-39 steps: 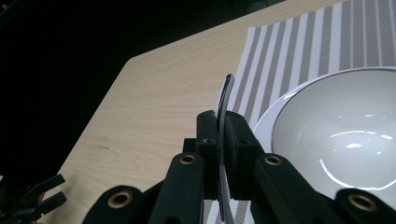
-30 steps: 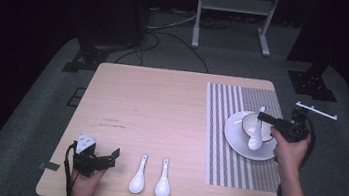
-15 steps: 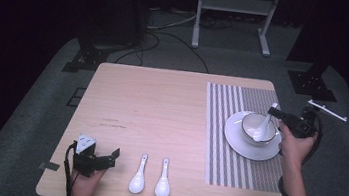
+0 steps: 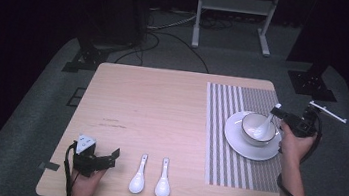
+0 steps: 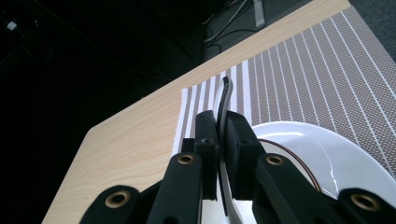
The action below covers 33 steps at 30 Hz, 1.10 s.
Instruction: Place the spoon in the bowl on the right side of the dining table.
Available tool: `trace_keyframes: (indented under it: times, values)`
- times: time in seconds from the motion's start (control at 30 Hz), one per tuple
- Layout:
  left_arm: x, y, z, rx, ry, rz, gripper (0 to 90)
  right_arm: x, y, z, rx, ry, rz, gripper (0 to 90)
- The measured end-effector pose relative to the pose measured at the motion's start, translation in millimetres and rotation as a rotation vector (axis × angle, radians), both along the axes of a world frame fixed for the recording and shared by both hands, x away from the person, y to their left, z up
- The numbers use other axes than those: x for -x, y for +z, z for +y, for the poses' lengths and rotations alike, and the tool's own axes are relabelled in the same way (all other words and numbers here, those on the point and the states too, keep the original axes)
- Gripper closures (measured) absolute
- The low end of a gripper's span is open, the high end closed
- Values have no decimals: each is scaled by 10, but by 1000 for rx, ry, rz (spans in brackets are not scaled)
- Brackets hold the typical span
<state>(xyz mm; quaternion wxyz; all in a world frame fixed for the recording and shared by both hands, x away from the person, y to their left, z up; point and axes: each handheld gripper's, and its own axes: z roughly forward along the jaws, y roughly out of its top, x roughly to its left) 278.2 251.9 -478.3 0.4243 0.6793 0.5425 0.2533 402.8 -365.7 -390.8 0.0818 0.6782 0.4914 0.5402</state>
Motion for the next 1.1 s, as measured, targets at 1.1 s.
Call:
trace_keyframes:
  times: [1.1]
  values:
    - [0, 0, 0, 3, 1, 0, 2, 12, -327, -84, -2, -37, 44, 836]
